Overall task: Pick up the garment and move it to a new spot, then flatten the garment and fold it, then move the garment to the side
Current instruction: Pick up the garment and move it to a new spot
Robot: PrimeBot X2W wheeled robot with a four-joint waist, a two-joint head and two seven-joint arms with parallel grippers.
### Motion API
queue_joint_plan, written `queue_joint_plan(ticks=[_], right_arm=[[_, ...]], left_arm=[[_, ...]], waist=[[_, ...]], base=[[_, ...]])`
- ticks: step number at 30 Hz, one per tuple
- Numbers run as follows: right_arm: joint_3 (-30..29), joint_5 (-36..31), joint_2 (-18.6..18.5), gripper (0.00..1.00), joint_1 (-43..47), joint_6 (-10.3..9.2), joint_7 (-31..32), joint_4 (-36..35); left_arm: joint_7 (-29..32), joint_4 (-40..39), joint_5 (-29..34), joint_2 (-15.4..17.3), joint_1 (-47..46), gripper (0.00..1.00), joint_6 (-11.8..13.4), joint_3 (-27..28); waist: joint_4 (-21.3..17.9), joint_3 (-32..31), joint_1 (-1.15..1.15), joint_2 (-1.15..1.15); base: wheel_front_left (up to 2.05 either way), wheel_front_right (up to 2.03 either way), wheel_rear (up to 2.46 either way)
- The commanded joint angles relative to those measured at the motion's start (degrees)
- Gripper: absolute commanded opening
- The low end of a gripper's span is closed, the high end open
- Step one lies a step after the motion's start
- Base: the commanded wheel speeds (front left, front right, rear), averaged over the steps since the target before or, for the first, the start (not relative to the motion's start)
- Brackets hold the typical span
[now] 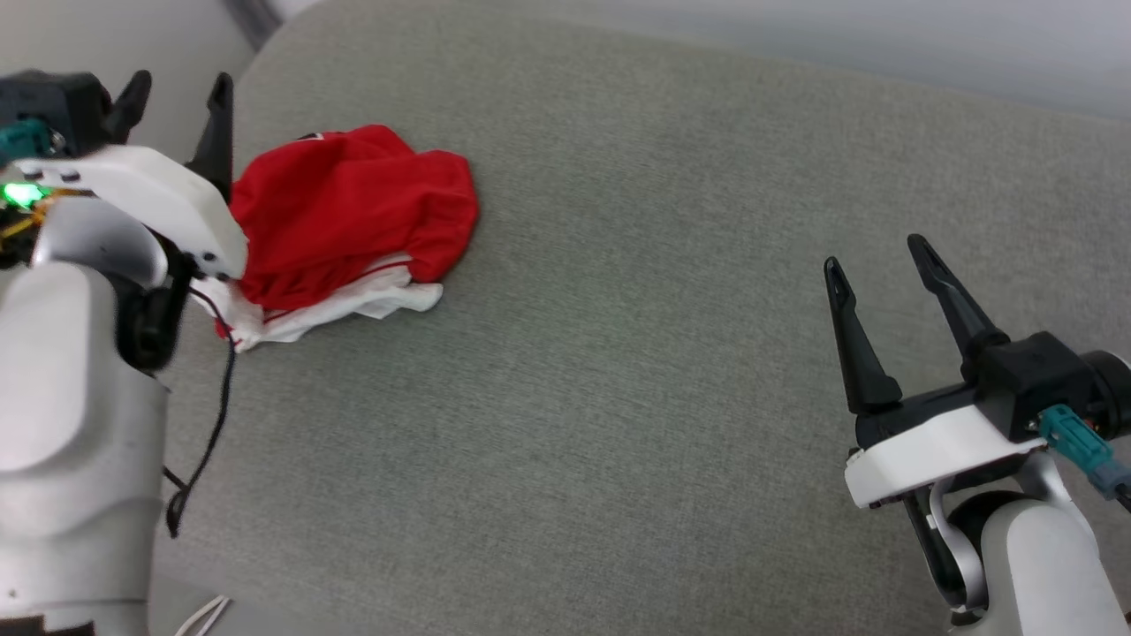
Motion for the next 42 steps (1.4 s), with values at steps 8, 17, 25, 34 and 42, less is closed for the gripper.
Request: queue_joint_plan(ticks=[8, 17, 25, 34, 42], right_arm=[[0.0, 0.2, 0.0, 1.0, -3.5, -0.02, -1.6, 0.1], [0.0, 1.0, 0.0, 1.0, -5.1, -0.02, -2.9, 1.1], [0.3, 1.4, 0.0, 1.0, -5.7, -0.02, -3.1, 2.1], [-0.1, 2.5, 0.0, 1.0, -2.7, -0.02, -3.5, 4.1], [-0.6, 5.7, 0.0, 1.0, 0.7, -0.02, -4.3, 5.7]], left_arm=[[22.2, 11.0, -7.4, 10.4, -8.1, 1.0, -0.7, -4.7], [40.3, 21.8, -17.6, 13.9, -4.6, 1.0, -0.6, -6.2], [37.0, 26.1, -18.5, 12.7, -4.7, 0.0, 0.4, -5.5], [16.8, 22.5, -14.0, 12.0, -9.1, 0.0, 2.4, -6.3], [0.3, 20.1, -9.8, 8.8, -10.1, 0.0, 2.3, -9.4]], waist=[[-9.2, 10.6, 0.0, 0.0], [-11.8, 14.1, 0.0, 0.0], [-11.6, 13.2, 0.0, 0.0], [-9.9, 5.9, 0.0, 0.0], [-11.2, -2.9, 0.0, 0.0]], base=[[0.0, 0.0, 0.0], [0.0, 0.0, 0.0], [0.0, 0.0, 0.0], [0.0, 0.0, 0.0], [0.0, 0.0, 0.0]])
